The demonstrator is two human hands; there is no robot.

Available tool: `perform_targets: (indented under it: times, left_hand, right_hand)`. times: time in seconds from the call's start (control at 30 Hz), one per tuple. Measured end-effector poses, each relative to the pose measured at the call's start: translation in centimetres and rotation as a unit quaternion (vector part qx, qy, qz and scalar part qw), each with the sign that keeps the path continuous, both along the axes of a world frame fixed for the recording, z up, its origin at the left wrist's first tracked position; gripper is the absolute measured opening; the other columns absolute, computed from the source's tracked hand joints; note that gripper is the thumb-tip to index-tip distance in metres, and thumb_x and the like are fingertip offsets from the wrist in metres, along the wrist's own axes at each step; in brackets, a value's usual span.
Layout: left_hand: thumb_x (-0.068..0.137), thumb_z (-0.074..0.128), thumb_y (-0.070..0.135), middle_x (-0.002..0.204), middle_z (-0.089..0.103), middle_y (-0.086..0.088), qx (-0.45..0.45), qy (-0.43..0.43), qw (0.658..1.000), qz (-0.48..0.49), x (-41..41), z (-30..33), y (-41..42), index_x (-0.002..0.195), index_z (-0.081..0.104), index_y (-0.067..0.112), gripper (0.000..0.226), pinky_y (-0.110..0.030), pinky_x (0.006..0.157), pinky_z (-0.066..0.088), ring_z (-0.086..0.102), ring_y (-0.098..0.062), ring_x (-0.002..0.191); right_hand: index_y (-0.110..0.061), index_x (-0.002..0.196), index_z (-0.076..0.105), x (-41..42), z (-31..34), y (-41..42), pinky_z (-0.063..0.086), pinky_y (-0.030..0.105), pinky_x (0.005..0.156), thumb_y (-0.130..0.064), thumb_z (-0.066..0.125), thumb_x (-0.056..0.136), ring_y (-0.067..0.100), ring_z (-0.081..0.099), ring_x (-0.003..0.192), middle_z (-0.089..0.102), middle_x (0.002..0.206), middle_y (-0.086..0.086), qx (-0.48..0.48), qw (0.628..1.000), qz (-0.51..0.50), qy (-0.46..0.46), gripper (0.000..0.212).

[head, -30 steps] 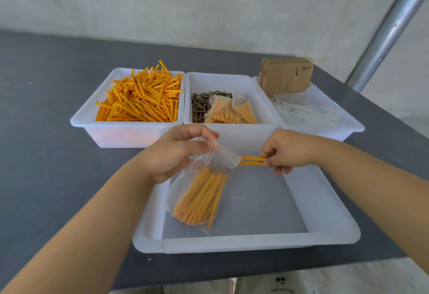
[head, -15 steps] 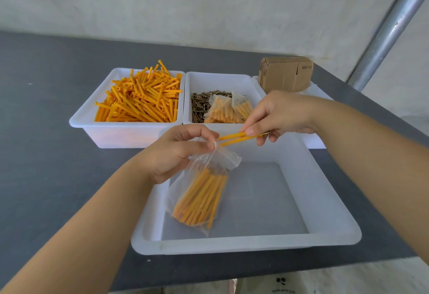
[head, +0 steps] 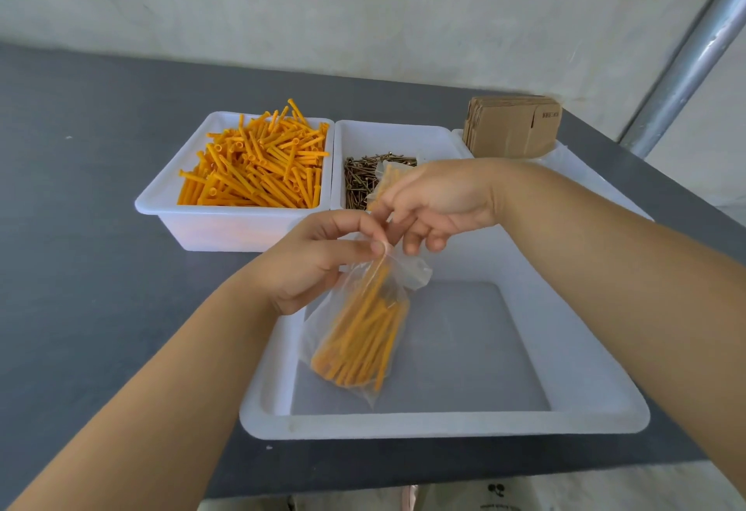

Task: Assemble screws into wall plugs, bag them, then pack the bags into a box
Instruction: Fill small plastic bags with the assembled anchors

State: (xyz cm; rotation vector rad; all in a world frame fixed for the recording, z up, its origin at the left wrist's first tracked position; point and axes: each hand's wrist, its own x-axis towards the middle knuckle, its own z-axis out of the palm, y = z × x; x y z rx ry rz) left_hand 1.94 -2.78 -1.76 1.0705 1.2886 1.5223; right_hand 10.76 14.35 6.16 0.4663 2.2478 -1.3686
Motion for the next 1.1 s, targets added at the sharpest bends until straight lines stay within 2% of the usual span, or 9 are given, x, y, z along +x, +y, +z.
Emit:
perform_targets:
  times: [0.23,0.33,0.43,0.53,0.6,0.7,0.83,0.97,1.1]
  left_hand:
    - [0.08,0.064,0.009,0.109,0.064,-0.016,-0.008,-0.01,1.0,0.025,0.1,0.1,0.1,0.09,0.06,-0.001,0.015,-0.039,0.079,0.049,0.06,-0.026,0.094]
    - [0.078,0.065,0.008,0.125,0.062,-0.019,-0.002,-0.034,0.998,0.058,0.1,0.2,-0.1,0.087,0.061,0.003,0.011,-0.047,0.087,0.05,0.062,-0.026,0.102]
    - [0.077,0.072,0.005,0.118,0.064,-0.011,0.011,-0.066,0.993,0.101,0.2,0.3,-0.1,0.082,0.064,0.007,0.01,-0.051,0.081,0.055,0.063,-0.026,0.098]
    - [0.081,0.067,0.009,0.12,0.064,-0.012,0.056,-0.059,0.989,0.12,0.5,1.1,-0.1,0.081,0.067,0.008,0.001,-0.046,0.075,0.059,0.065,-0.025,0.102]
    - [0.085,0.07,0.008,0.122,0.065,-0.012,0.093,0.038,0.988,0.114,0.5,2.1,0.1,0.082,0.07,0.013,0.005,-0.042,0.082,0.058,0.063,-0.024,0.114]
    - [0.09,0.063,0.01,0.11,0.068,-0.018,0.157,0.225,0.957,0.088,0.2,3.9,0.4,0.087,0.069,0.011,0.007,-0.027,0.085,0.054,0.059,-0.016,0.122]
    - [0.09,0.068,0.01,0.1,0.072,-0.005,0.07,0.461,0.877,0.114,0.0,3.2,1.2,0.086,0.069,0.007,0.005,-0.033,0.073,0.056,0.068,-0.015,0.096]
    - [0.086,0.073,0.008,0.092,0.071,0.003,0.022,0.513,0.85,0.112,0.6,1.5,1.6,0.084,0.069,0.01,0.005,-0.029,0.063,0.053,0.063,-0.01,0.075]
    - [0.07,0.089,0.018,0.081,0.064,0.004,-0.003,0.541,0.837,0.085,0.1,2.7,1.5,0.082,0.071,0.013,0.022,-0.021,0.061,0.049,0.061,-0.008,0.067]
  right_hand:
    - [-0.004,0.101,0.058,1.9,-2.0,-0.7,0.032,0.022,0.047,0.004,0.039,0.091,0.012,0.042,0.051,0.049,0.079,0.01,-0.07,0.995,-0.046,0.062,0.023]
    - [-0.01,0.104,0.07,3.4,-2.6,-0.1,0.031,0.023,0.051,-0.003,0.058,0.09,0.008,0.042,0.056,0.054,0.09,0.016,0.081,0.983,-0.074,0.146,0.019]
    - [-0.021,0.096,0.074,5.4,-3.1,0.0,0.044,0.018,0.063,-0.016,0.077,0.083,-0.001,0.056,0.07,0.058,0.09,-0.018,0.274,0.945,-0.013,0.177,0.015]
    - [-0.02,0.089,0.073,6.8,-2.5,0.1,0.049,0.016,0.07,-0.01,0.075,0.083,0.003,0.067,0.078,0.067,0.089,-0.02,0.291,0.933,-0.033,0.21,0.011]
    - [-0.02,0.085,0.074,7.5,-1.4,0.2,0.045,0.01,0.065,-0.005,0.072,0.083,0.001,0.066,0.076,0.071,0.082,-0.014,0.343,0.901,-0.039,0.263,0.015]
    - [-0.02,0.084,0.073,8.4,0.3,0.7,0.051,0.023,0.069,0.002,0.064,0.083,0.012,0.068,0.074,0.072,0.076,-0.005,0.392,0.847,-0.074,0.352,0.024]
    - [-0.015,0.094,0.073,8.5,0.1,0.6,0.048,0.018,0.071,0.002,0.057,0.083,0.016,0.067,0.086,0.071,0.089,-0.004,0.444,0.853,-0.015,0.274,0.026]
    - [-0.019,0.097,0.072,8.9,-1.1,0.9,0.05,0.022,0.071,-0.01,0.068,0.08,0.005,0.066,0.083,0.069,0.094,-0.009,0.413,0.885,-0.008,0.214,0.019]
    - [-0.018,0.083,0.073,9.0,-0.9,1.6,0.042,0.018,0.067,-0.013,0.07,0.086,0.002,0.063,0.077,0.07,0.082,-0.012,0.419,0.857,-0.041,0.297,0.007]
